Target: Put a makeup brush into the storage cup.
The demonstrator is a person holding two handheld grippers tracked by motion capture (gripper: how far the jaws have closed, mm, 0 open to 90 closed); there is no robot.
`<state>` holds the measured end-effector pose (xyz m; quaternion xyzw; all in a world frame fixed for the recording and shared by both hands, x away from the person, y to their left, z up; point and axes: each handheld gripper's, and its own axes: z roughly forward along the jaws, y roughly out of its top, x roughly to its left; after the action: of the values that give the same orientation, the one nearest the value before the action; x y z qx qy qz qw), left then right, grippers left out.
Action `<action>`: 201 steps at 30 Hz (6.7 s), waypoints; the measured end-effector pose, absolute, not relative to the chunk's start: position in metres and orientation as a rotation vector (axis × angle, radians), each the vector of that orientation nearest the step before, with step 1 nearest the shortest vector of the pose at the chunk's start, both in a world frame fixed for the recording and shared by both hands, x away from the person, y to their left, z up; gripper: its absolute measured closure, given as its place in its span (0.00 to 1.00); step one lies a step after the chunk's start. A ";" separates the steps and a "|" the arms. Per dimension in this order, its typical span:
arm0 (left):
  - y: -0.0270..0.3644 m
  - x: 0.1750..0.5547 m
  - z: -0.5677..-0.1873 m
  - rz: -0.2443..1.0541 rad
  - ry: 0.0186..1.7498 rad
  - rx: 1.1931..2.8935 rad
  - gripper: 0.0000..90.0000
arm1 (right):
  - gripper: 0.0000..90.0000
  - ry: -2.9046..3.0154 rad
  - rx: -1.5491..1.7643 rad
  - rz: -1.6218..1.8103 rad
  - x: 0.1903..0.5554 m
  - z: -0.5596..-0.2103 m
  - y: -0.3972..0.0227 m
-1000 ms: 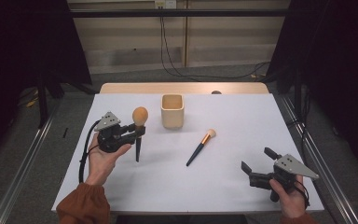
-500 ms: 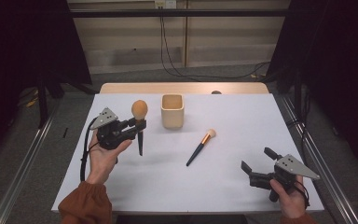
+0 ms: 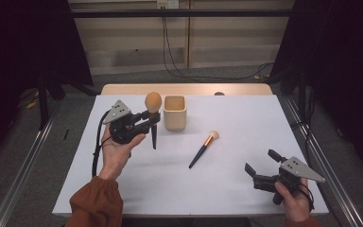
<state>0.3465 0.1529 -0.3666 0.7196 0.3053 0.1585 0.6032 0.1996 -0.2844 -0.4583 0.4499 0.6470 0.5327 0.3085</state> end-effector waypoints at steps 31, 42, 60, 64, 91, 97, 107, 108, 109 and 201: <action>0.131 0.388 -0.318 0.415 0.627 1.635 0.74 | 0.00 1.706 1.206 1.424 0.199 -0.458 -0.286; 0.130 0.406 -0.308 0.439 0.641 1.592 0.74 | 0.00 1.711 1.210 1.425 0.199 -0.459 -0.286; 0.112 0.441 -0.309 0.496 0.652 1.594 0.74 | 0.00 1.705 1.221 1.425 0.198 -0.460 -0.290; 0.108 0.450 -0.318 0.509 0.655 1.601 0.74 | 0.00 1.706 1.226 1.426 0.197 -0.460 -0.291; 0.100 0.461 -0.359 0.490 0.691 1.657 0.74 | 0.00 1.724 1.225 1.416 0.195 -0.461 -0.290; 0.101 0.461 -0.368 0.482 0.705 1.663 0.74 | 0.00 1.722 1.226 1.414 0.195 -0.461 -0.290; 0.102 0.459 -0.380 0.467 0.708 1.682 0.74 | 0.00 1.720 1.233 1.417 0.195 -0.461 -0.290; 0.102 0.459 -0.381 0.470 0.710 1.681 0.74 | 0.00 1.723 1.231 1.415 0.195 -0.462 -0.290; 0.102 0.459 -0.383 0.468 0.710 1.683 0.74 | 0.00 1.724 1.232 1.414 0.195 -0.462 -0.290; 0.180 0.359 -0.398 0.492 0.799 1.641 0.04 | 0.00 1.732 1.218 1.409 0.196 -0.460 -0.287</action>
<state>0.3587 0.1799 -0.3981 0.7035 0.3427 0.2112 0.5857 0.1959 -0.2867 -0.4605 0.4577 0.6507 0.5295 0.2945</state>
